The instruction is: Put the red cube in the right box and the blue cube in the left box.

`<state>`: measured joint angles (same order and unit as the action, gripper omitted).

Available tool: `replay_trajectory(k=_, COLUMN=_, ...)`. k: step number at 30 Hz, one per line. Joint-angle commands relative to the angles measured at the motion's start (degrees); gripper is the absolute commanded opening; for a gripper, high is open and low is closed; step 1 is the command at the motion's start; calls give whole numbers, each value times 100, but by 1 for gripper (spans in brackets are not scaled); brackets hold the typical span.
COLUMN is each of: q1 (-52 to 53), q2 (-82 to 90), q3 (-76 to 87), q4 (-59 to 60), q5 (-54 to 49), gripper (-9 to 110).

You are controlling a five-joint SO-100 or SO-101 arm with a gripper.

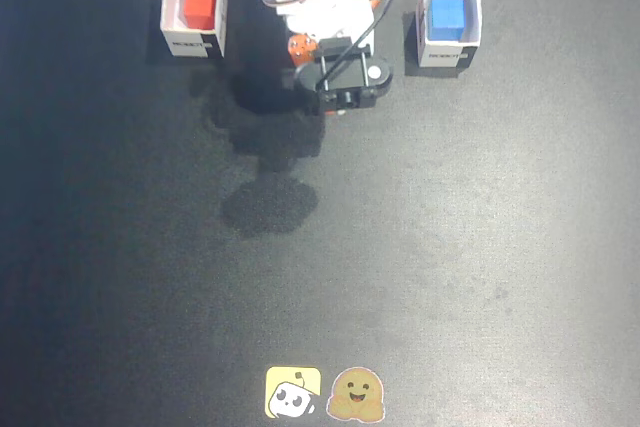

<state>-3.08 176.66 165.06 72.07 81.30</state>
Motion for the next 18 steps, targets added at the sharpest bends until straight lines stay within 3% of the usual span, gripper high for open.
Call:
replay_trajectory(k=1, q1=62, q2=53, q3=-53, q4=18, q5=132, gripper=0)
replay_trajectory(k=18, q1=44, q2=53, q3=-44, q4=35, q5=369, gripper=0)
